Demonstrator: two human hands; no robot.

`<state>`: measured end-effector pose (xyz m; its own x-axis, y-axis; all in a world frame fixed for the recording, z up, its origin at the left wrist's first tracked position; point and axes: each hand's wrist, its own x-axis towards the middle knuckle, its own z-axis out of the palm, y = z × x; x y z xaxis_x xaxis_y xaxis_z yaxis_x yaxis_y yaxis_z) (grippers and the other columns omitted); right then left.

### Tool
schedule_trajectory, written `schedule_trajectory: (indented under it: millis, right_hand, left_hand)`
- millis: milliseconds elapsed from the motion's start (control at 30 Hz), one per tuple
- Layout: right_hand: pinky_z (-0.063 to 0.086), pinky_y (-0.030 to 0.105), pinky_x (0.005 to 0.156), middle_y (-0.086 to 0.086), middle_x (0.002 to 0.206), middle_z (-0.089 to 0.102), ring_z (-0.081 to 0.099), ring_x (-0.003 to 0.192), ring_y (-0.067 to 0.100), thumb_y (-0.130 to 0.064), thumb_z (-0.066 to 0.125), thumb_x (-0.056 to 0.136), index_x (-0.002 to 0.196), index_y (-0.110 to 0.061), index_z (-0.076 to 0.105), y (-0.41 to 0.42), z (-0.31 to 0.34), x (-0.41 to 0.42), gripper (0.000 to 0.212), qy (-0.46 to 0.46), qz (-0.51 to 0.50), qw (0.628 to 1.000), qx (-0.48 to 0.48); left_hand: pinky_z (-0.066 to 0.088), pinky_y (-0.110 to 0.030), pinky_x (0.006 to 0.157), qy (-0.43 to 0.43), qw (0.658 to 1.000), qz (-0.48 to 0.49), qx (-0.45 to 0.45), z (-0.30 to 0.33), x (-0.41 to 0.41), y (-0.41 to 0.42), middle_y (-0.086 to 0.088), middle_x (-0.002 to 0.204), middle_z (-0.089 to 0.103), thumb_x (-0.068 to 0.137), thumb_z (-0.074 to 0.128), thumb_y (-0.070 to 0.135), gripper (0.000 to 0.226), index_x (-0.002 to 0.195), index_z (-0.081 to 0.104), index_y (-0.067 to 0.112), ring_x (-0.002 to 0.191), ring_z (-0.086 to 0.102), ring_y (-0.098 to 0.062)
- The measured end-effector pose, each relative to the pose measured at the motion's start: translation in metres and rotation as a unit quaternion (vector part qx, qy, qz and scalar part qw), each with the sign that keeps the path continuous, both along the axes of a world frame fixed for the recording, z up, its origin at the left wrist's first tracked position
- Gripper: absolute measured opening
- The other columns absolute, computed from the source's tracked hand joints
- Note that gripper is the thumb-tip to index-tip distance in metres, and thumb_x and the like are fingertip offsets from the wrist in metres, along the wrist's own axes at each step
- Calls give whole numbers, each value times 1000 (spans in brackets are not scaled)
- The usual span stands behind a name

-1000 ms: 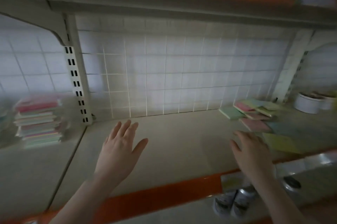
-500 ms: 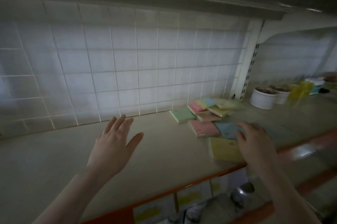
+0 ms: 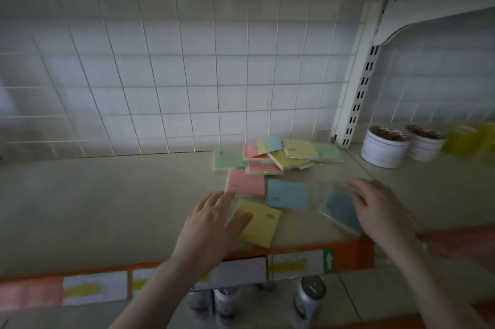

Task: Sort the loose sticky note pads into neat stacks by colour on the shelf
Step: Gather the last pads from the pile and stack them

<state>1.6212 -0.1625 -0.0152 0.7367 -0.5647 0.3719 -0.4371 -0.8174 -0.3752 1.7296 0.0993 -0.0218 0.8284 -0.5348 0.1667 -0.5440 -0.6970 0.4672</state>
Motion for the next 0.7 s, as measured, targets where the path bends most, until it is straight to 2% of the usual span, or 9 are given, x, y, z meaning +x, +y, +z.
schedule_trajectory:
  millis: [67, 167, 267, 433, 533, 700]
  right_hand:
    - [43, 37, 90, 9, 122, 58, 53, 110, 27, -17, 48, 96, 130, -13, 54, -5, 0, -3, 35, 27, 12, 999, 14]
    - [42, 34, 91, 6, 130, 52, 50, 115, 25, -36, 49, 95, 138, -16, 43, -8, 2, -4, 47, 97, 12, 995, 31]
    - [44, 34, 88, 4, 127, 55, 52, 112, 22, -51, 52, 89, 138, -17, 40, -8, -2, -5, 61, 155, 14, 987, 35]
    - [48, 36, 80, 2, 109, 60, 56, 98, 21, -53, 64, 79, 118, -19, 54, -9, 0, -10, 53, 125, 28, 989, 70]
    - [49, 38, 78, 1, 101, 60, 56, 92, 20, -51, 70, 74, 103, -20, 57, -7, 0, -12, 44, 126, 32, 987, 91]
    - [48, 36, 78, 5, 99, 58, 55, 93, 23, -44, 77, 68, 106, -19, 64, -5, 4, -12, 47, 89, 35, 987, 130]
  left_hand:
    - [27, -27, 106, 19, 1000, 7, 8, -1, -8, -7, 6, 147, 38, 92, 42, 55, 59, 143, 31, 28, 135, 32, -15]
    - [33, -29, 101, 15, 999, 25, 34, 1, -17, -14, 4, 142, 45, 91, 43, 57, 58, 139, 36, 24, 130, 38, -18]
    - [36, -31, 95, 11, 997, 47, 58, 5, -23, -22, 3, 134, 51, 89, 46, 58, 55, 129, 43, 21, 124, 43, -19]
    - [38, -32, 85, 3, 996, 64, 66, 6, -27, -28, 3, 119, 58, 84, 52, 59, 45, 111, 48, 23, 112, 50, -20]
    - [39, -32, 84, 1, 995, 68, 76, 6, -24, -32, 1, 123, 57, 82, 58, 57, 53, 119, 46, 22, 113, 50, -23]
    - [47, -38, 88, 51, 992, 80, 78, 4, -8, -43, -9, 120, 56, 72, 72, 55, 73, 126, 42, 16, 109, 53, -28]
